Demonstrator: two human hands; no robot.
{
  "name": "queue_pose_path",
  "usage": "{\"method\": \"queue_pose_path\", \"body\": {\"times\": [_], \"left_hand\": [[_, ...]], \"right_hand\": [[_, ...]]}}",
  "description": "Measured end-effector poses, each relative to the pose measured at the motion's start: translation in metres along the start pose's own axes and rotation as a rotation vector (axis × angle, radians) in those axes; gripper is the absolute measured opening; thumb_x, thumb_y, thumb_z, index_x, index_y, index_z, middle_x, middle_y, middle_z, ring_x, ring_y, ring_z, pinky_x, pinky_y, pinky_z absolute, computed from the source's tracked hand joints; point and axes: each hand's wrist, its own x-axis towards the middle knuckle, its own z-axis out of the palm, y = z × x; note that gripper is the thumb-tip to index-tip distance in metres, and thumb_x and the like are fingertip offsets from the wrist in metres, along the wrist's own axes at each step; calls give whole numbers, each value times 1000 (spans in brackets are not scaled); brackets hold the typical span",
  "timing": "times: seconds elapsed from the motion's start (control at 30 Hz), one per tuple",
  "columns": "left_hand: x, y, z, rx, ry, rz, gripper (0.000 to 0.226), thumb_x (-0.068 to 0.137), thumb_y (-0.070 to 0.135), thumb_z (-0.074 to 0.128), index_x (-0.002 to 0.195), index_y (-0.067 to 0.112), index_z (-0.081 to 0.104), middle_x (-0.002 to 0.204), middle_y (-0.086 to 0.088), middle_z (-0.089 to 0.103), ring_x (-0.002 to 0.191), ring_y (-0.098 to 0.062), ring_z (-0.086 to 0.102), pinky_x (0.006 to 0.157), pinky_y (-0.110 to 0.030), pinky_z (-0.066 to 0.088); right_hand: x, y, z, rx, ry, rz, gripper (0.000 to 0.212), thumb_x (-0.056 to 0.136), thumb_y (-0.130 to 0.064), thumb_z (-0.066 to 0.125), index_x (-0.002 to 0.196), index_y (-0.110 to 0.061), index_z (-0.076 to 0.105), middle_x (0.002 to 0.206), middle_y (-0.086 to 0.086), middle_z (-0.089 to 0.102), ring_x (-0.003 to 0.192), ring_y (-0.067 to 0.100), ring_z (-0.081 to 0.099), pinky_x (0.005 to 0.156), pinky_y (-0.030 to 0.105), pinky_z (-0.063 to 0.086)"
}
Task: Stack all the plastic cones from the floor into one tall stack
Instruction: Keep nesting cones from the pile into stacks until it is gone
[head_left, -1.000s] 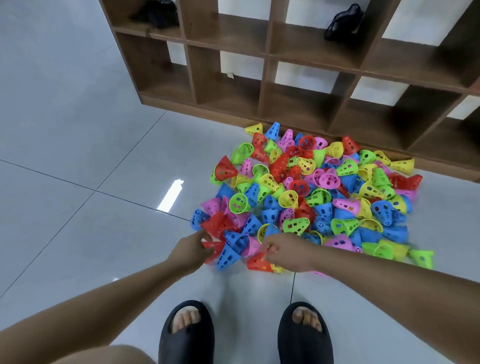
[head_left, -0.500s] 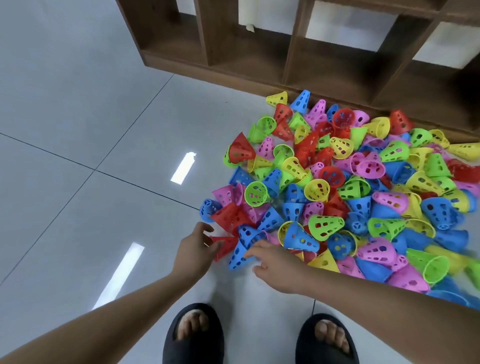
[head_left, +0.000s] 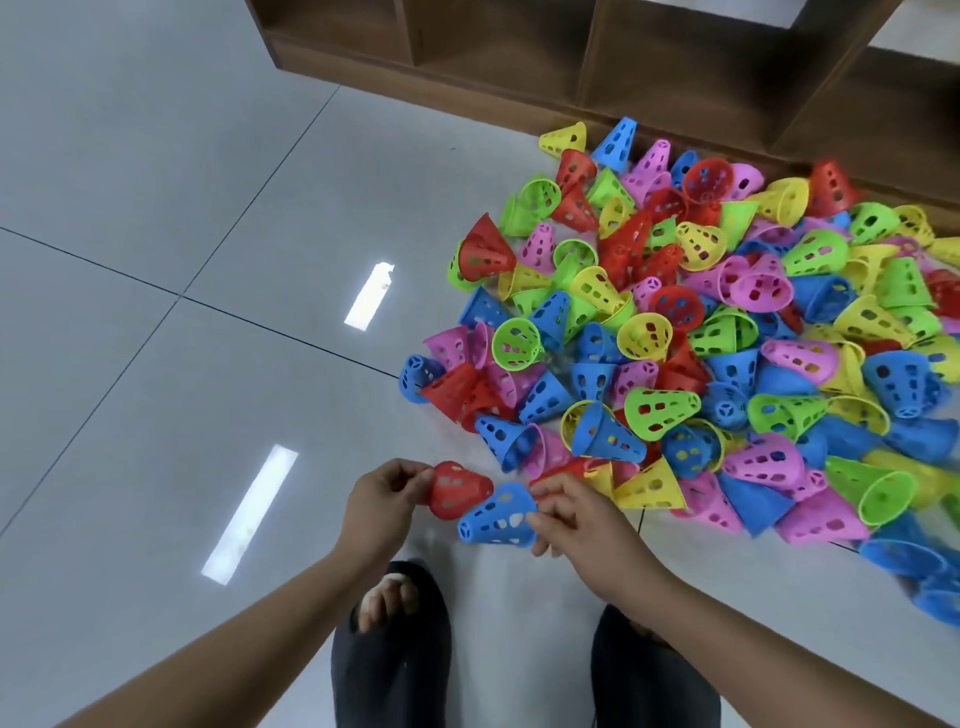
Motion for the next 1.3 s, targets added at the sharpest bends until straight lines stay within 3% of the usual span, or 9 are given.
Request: {"method": "queue_pose_path", "body": {"times": [0.13,0.27,0.5,0.57,0.67,0.8,1.0,1.13,1.3], "left_hand": [[-2,-8,10,79,-98,8,15,102,16,69,92,18,80,84,0,81,75,-12,71,65,-22,50],[-6,-11,22,234,-139,47,18,101,18,67,87,24,77,77,8,78,65,-2,67,67,-21,50],[-11,-13,30,368,-136,86,17,100,19,66,87,27,73,81,20,76,75,1,70,66,-12,51],[-15,-12,33,389,-140,81,15,95,16,70,84,27,72,80,16,76,74,-1,70,66,-16,53],[-17,-8,38,405,-129,64,13,86,17,74,81,29,70,81,12,75,77,-6,70,71,-33,60],[-18,-10,40,374,-137,40,13,86,14,72,84,27,71,82,15,77,77,-3,71,73,-30,60],[-20,-18,25,338,-202,45,5,96,28,72,91,27,73,86,12,77,76,-3,69,72,-21,54],[-18,-18,18,299,-173,76,10,102,31,66,95,30,73,91,9,77,88,-9,71,82,-27,54],[-11,-7,27,174,-145,100,10,104,29,63,100,31,72,88,9,78,83,-8,74,79,-31,53]], "right_hand": [[-9,4,-1,190,-55,76,13,103,-12,65,116,-11,68,84,6,75,76,18,70,71,29,55],[-7,5,5,283,-118,134,13,104,-9,63,116,-5,67,88,8,72,78,20,68,70,29,53],[4,7,15,353,-104,197,9,106,-8,60,110,-5,67,87,4,72,75,19,67,68,31,51],[5,12,19,273,-68,218,7,105,-10,60,105,-8,67,84,4,73,76,21,68,71,35,53],[7,16,26,165,-21,240,8,106,-13,58,101,-10,64,77,6,73,74,23,70,74,40,58],[6,23,34,116,11,280,11,108,-17,53,100,-12,61,76,11,77,74,28,77,77,42,64],[3,29,32,277,55,329,16,108,-7,52,108,8,54,101,28,73,80,31,80,74,38,66],[1,30,33,348,76,368,13,105,-4,53,106,8,58,106,27,75,86,29,81,74,36,66],[-9,28,27,362,59,365,19,106,-4,51,122,-6,60,113,21,74,92,25,80,78,37,66]]}}
